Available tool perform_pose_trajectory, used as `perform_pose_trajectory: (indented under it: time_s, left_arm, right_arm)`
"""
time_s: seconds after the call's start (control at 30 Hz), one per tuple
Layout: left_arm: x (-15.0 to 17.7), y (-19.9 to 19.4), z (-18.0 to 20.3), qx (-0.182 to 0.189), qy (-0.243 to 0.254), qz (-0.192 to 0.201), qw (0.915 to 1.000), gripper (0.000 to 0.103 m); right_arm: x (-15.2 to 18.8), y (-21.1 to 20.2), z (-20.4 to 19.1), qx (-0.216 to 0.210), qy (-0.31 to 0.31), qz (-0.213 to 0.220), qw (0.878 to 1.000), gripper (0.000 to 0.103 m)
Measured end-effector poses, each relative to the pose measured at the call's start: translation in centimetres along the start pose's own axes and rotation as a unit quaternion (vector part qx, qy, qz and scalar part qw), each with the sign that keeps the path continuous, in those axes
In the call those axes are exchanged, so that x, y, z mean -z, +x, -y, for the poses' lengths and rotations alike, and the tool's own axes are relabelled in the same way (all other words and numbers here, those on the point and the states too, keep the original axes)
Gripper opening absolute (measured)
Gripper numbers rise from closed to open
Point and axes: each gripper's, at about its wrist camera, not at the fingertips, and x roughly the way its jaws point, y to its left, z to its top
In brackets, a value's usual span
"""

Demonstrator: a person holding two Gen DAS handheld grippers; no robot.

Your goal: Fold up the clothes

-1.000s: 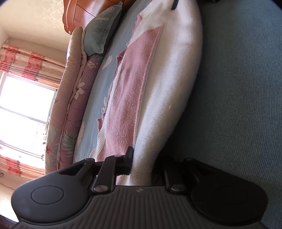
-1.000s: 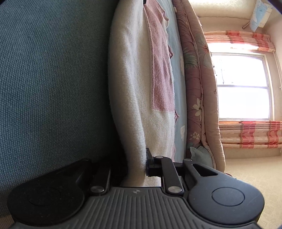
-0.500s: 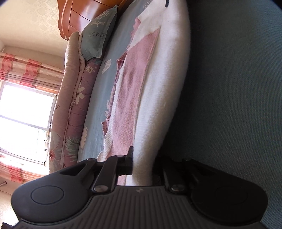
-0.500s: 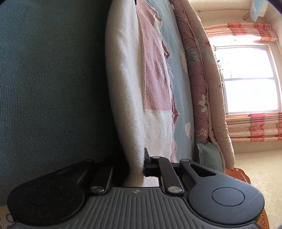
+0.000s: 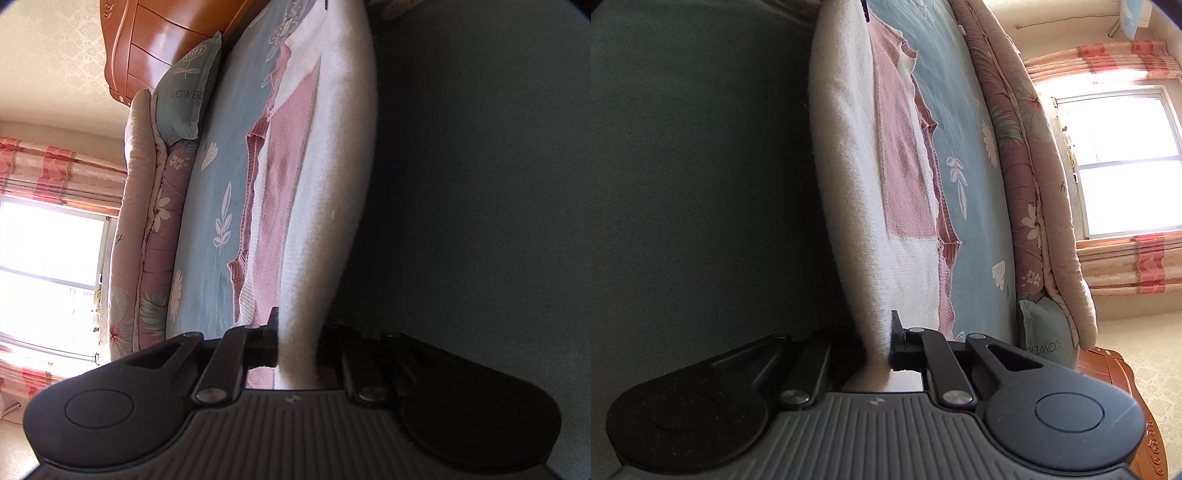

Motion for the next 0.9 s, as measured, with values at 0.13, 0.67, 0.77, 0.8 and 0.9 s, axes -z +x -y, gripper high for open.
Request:
perform_pose_trajectory:
  time_s: [0.13, 0.67, 0.77, 0.8, 0.9]
  left_arm:
    - [0.5, -3.3, 1.0, 0.011, 0.0, 0.002, 0.9999, 0.009]
    - [2.4, -10.5, 6.3, 0.058, -0.014, 0.001, 0.9982, 0.013]
    - [2.7, -11.3, 5.9, 0.094, -0.028, 0.002, 0.9952, 0.018]
    - [2.9, -11.6, 5.8, 0.104, -0.031, 0.003, 0.9941, 0.018]
    - [3.9, -13.2, 5.2, 0.114, -0.032, 0.007, 0.993, 0.018]
  right_arm:
    - [-0.5, -3.5, -1.7, -0.02, -0.002, -0.001, 1.0, 0.012]
    - [-1.6, -9.6, -8.1, -0.088, 0.026, -0.02, 0.996, 0.015]
    - [-1.5, -9.5, -7.8, -0.106, 0.046, -0.025, 0.993, 0.023]
    - [-1.3, -9.7, -7.5, -0.115, 0.051, -0.024, 0.992, 0.024]
    - [-0.6, -11.1, -6.5, -0.138, 0.065, -0.013, 0.988, 0.028]
